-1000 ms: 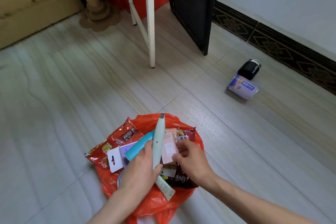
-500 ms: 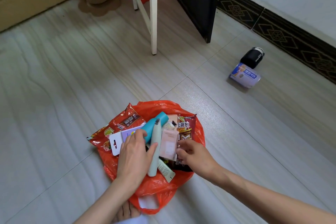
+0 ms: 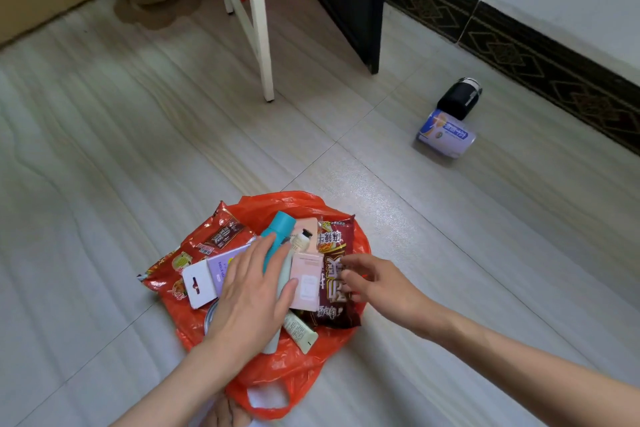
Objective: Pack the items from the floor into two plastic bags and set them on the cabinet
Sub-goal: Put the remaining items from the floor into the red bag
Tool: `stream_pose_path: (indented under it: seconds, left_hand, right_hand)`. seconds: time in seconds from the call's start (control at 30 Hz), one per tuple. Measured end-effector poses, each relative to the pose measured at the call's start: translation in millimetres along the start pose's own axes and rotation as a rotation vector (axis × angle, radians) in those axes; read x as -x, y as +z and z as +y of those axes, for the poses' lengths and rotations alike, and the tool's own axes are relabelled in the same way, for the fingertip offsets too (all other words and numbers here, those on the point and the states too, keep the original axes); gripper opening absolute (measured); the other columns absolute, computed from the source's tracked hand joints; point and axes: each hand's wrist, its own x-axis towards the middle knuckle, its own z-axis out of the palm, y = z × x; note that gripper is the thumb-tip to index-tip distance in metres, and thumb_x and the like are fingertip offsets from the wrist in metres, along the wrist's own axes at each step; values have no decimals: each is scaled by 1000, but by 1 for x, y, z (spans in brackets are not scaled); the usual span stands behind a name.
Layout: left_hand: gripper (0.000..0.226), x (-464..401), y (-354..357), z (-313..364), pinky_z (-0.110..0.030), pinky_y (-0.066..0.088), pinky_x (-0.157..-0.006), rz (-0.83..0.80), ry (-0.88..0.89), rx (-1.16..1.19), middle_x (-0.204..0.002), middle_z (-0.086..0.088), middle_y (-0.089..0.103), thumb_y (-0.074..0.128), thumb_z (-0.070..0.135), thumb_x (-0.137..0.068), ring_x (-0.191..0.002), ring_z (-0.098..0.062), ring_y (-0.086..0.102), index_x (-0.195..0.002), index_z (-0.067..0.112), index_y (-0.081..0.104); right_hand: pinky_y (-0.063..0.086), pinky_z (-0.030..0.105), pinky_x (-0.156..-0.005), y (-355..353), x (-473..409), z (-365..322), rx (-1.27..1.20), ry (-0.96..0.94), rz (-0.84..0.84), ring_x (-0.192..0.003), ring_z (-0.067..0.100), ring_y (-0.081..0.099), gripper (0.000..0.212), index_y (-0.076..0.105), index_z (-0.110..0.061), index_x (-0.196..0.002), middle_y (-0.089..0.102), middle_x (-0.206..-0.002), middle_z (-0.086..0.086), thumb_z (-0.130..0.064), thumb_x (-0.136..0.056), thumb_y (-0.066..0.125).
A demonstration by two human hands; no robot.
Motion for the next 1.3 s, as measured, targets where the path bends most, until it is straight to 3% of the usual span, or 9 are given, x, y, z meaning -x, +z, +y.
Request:
stream_pose_path:
  seconds: [0.1,0.33,0.5,0.6,0.73,0.87,1.0,1.13,1.3]
  left_hand:
    - [60,-29,-14,7,-40,23,-109,24,91,-21,-142,-14,41,29,45,-87,-134,-31,37,-134,10,45]
    - [55,-144,-5,66,-35,14,-115,-31,365,-88,-153,-6,21,43,39,-93,-144,-23,12,-142,20,29]
    - [49,-221,29,115,-36,20,-113,-53,298,86,-149,-9,25,42,33,-94,-139,-22,17,-139,16,33]
    - [44,-269,38,142,-33,25,-107,-90,71,378,-142,-9,38,45,30,-94,-133,-22,29,-134,15,39]
    - [43,-342,33,180,-25,34,-94,-89,-202,820,-134,-8,48,52,27,-90,-120,-20,47,-131,15,43]
    - [50,-380,50,203,-34,35,-104,-81,-138,592,-139,-16,40,51,29,-90,-126,-29,41,-135,13,36]
    - [65,-385,75,222,-40,38,-94,-11,2,357,-128,-23,45,53,40,-88,-118,-39,44,-137,7,26]
    - [60,-386,89,236,-35,39,-76,35,-2,365,-115,-20,49,58,42,-83,-103,-38,52,-125,8,33]
    - [56,-359,86,233,-27,36,-75,-29,39,432,-112,-13,42,66,32,-76,-88,-28,47,-119,12,37]
  right_hand:
    - [43,22,-92,-44,-5,4,278,-146,139,-104,12,59,31,54,-19,-122,64,-112,-1,-26,-91,51]
    - [30,32,-96,-177,-66,14,629,-171,715,-121,32,41,44,45,-6,-130,49,-129,16,-19,-89,54]
    - [35,40,-103,-213,-116,23,743,-130,692,-126,34,35,70,28,-5,-137,35,-141,15,-28,-82,65]
    - [34,41,-106,-225,-138,26,711,-129,633,-129,33,33,85,17,-7,-143,28,-145,15,-31,-80,68]
    - [41,39,-92,-235,-152,26,763,-152,635,-112,34,44,71,30,-5,-136,42,-127,18,-29,-79,65]
    - [40,30,-79,-259,-124,40,558,-194,792,-98,27,46,61,47,-10,-120,46,-108,9,-32,-67,67]
    - [37,24,-74,-288,-80,66,360,-124,989,-84,17,51,59,48,-17,-117,38,-102,-4,-29,-64,71]
    - [38,25,-77,-295,-49,85,293,-55,1051,-82,14,49,61,48,-17,-120,37,-105,-4,-27,-64,73]
    - [38,25,-77,-277,-34,90,345,-63,1014,-88,23,53,60,50,-11,-120,40,-106,1,-16,-65,75]
